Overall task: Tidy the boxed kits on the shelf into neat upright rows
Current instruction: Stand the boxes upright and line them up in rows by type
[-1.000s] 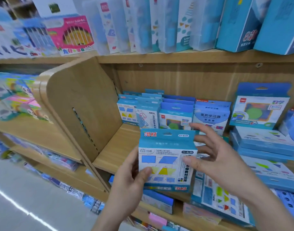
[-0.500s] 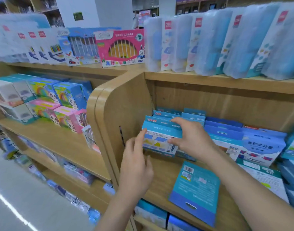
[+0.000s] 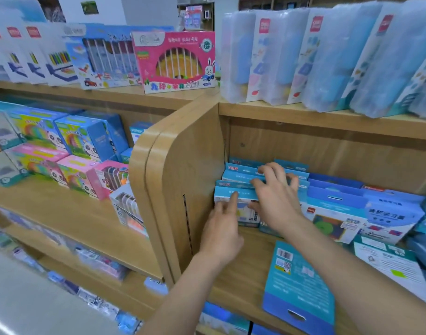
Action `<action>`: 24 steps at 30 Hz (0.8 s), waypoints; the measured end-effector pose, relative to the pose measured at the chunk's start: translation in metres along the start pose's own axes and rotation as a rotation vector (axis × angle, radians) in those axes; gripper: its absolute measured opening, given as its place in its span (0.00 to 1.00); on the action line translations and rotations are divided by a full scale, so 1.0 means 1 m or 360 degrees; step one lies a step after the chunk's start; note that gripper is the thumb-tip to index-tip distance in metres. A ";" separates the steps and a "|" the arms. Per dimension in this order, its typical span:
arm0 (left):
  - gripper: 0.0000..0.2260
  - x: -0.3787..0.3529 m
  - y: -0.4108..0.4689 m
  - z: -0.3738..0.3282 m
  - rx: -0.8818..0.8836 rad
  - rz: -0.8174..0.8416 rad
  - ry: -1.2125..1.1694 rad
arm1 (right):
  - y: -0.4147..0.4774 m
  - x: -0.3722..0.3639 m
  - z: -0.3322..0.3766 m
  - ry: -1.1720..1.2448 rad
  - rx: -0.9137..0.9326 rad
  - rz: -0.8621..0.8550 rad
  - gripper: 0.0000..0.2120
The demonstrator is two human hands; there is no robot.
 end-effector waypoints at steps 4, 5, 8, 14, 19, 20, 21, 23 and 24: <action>0.40 -0.006 0.020 0.000 -0.0018 0.0024 0.0047 | 0.008 -0.003 -0.001 -0.0062 -0.0096 -0.0001 0.26; 0.41 -0.008 0.024 0.000 -0.0013 0.0030 0.0063 | 0.008 -0.004 -0.001 -0.0053 -0.0115 0.0002 0.27; 0.39 -0.014 0.031 -0.001 0.0015 0.0005 0.0202 | 0.004 -0.004 -0.007 -0.0002 -0.0136 -0.0023 0.33; 0.30 -0.008 0.040 -0.011 -0.0350 -0.0594 0.0614 | -0.022 0.014 -0.046 0.0231 -0.0280 -0.0288 0.33; 0.36 -0.027 0.049 -0.006 -0.0371 -0.0573 0.0616 | -0.049 0.004 -0.067 0.0258 -0.0318 -0.0199 0.30; 0.36 -0.029 0.051 -0.005 -0.0359 -0.0584 0.0630 | -0.051 0.000 -0.069 0.0245 -0.0307 -0.0170 0.29; 0.35 -0.031 0.053 -0.004 -0.0357 -0.0595 0.0637 | -0.052 -0.003 -0.072 0.0237 -0.0298 -0.0152 0.29; 0.34 -0.033 0.057 -0.002 -0.0376 -0.0621 0.0649 | -0.051 -0.006 -0.074 0.0235 -0.0261 -0.0151 0.28; 0.33 -0.034 0.058 -0.001 -0.0384 -0.0629 0.0652 | -0.051 -0.008 -0.075 0.0245 -0.0239 -0.0156 0.28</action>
Point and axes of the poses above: each hand's wrist, its own y-axis towards the middle knuckle, its own x-axis out of the back of the hand, z = x × y, the point moved 4 cm from there along y, towards the middle knuckle, and after that the axes turned 2 degrees about -y, right-handed, at the moved point
